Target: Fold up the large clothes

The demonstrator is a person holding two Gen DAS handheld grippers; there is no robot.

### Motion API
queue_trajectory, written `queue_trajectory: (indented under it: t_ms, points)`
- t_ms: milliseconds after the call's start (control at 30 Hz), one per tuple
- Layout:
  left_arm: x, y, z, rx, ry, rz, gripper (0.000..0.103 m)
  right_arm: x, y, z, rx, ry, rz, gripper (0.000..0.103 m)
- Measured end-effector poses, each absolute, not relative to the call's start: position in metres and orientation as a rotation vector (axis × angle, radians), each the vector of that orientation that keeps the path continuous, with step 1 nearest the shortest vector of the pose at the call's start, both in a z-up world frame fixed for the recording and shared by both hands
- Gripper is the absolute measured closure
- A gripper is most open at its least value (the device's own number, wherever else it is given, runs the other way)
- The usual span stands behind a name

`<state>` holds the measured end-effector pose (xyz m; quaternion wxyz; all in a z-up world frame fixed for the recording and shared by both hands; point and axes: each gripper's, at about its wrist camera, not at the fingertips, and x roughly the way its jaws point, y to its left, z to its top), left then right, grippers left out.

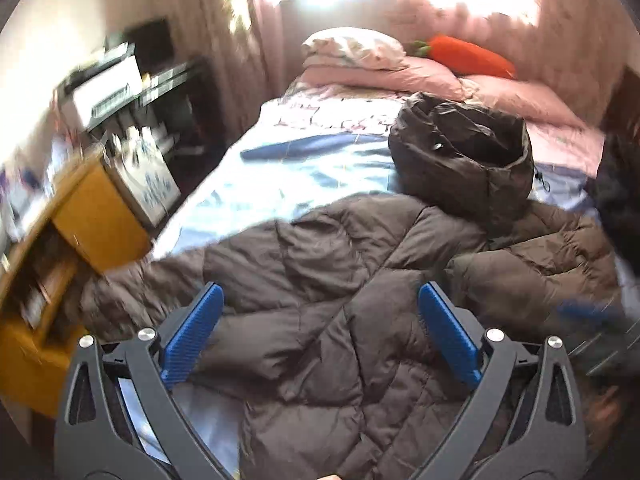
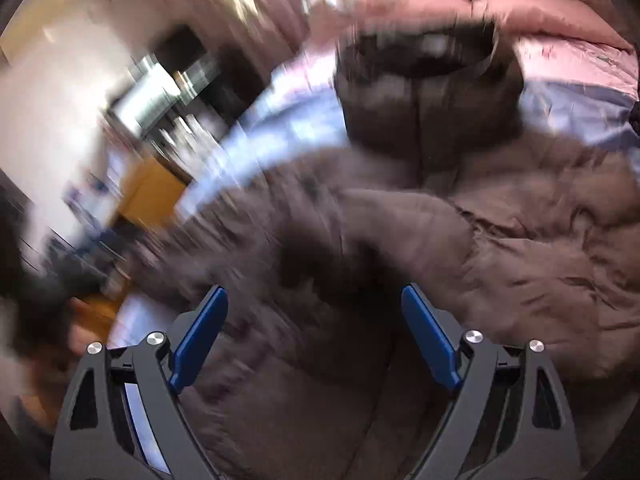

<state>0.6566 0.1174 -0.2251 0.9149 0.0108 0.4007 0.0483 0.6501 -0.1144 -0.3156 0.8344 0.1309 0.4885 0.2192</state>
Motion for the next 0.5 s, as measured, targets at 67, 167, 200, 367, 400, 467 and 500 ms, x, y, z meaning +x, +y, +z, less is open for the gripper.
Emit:
queue_trajectory:
  t_ms: [67, 167, 200, 367, 400, 467, 500]
  points:
    - [0.658, 0.12, -0.227, -0.048, 0.824, 0.06, 0.003, 0.642, -0.107, -0.319, 0.203, 1.072, 0.435, 0.014]
    - [0.666, 0.104, -0.234, -0.116, 0.799, -0.016, 0.004, 0.631, -0.126, -0.292, 0.213, 1.003, 0.431, 0.014]
    - [0.67, 0.09, -0.238, -0.127, 0.797, -0.047, 0.007, 0.635, -0.145, -0.283, 0.221, 0.951, 0.385, 0.015]
    - [0.707, 0.022, -0.287, -0.121, 0.948, -0.152, 0.056, 0.673, -0.228, -0.288, 0.254, 0.953, 0.07, 0.048]
    - [0.715, 0.009, -0.303, -0.105, 0.991, -0.158, 0.057, 0.681, -0.243, -0.304, 0.268, 0.99, 0.018, 0.049]
    - [0.724, -0.011, -0.338, -0.037, 1.077, -0.136, 0.056, 0.688, -0.269, -0.337, 0.261, 1.063, -0.081, 0.049]
    - [0.726, -0.017, -0.353, -0.02, 1.119, -0.137, 0.054, 0.691, -0.278, -0.359, 0.256, 1.115, -0.117, 0.049]
